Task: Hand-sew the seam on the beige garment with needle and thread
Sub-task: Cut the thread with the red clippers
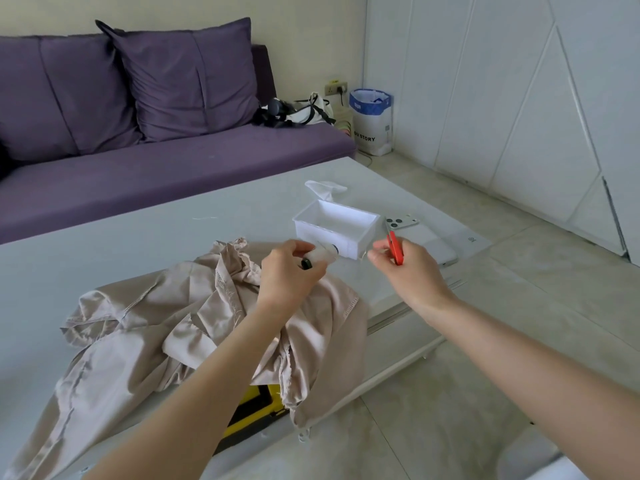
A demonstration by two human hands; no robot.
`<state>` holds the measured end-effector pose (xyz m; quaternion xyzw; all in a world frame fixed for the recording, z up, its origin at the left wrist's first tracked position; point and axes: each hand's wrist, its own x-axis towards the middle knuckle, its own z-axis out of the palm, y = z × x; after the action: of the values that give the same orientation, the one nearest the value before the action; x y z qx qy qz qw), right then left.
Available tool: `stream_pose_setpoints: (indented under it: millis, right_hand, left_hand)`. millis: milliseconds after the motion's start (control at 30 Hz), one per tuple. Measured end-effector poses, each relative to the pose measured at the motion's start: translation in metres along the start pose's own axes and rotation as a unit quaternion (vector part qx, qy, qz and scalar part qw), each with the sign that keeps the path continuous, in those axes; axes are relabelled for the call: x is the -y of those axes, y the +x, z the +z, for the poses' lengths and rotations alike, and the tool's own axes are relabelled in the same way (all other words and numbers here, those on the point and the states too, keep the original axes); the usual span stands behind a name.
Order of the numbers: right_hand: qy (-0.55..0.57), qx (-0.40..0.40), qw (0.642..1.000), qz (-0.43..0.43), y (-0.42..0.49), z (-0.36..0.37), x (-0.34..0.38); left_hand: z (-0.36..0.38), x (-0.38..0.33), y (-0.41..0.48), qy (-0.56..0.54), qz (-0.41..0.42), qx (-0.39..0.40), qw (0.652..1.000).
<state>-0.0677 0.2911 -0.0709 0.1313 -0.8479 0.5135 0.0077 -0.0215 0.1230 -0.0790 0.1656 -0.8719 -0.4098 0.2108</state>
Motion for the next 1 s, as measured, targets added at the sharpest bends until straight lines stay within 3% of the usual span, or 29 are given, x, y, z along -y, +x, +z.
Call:
stream_pose_setpoints:
  millis: [267,367,467,633,767,900,1000]
  right_hand:
    - [0.125,0.129,0.974,0.135,0.028,0.008,0.017]
    - [0.178,0.121,0.966,0.143,0.044,0.012,0.02]
    - [0.156,0.064,0.98,0.107,0.07,0.014,0.023]
    - [0.118,-0.05,0.991,0.031,0.123,0.013,0.031]
    - [0.087,-0.087,0.992,-0.011,0.16,0.015,0.031]
    - [0.065,-0.089,0.993,-0.03,0.178,0.024,0.024]
    - [0.02,-0.036,0.999,-0.023,0.18,0.035,0.012]
  left_hand:
    - [0.011,-0.02,0.019,-0.035,0.044,0.069,0.996]
    - [0.014,-0.027,0.033,-0.053,0.064,0.074,0.994]
    - [0.017,-0.029,0.053,-0.061,0.088,0.066,0.992]
    - [0.025,-0.014,0.09,0.083,0.109,0.077,0.988]
    - [0.04,0.002,0.112,0.252,0.104,0.137,0.953]
    - [0.053,0.015,0.12,0.332,0.116,0.152,0.924]
    - [0.056,0.019,0.118,0.337,0.147,0.124,0.922]
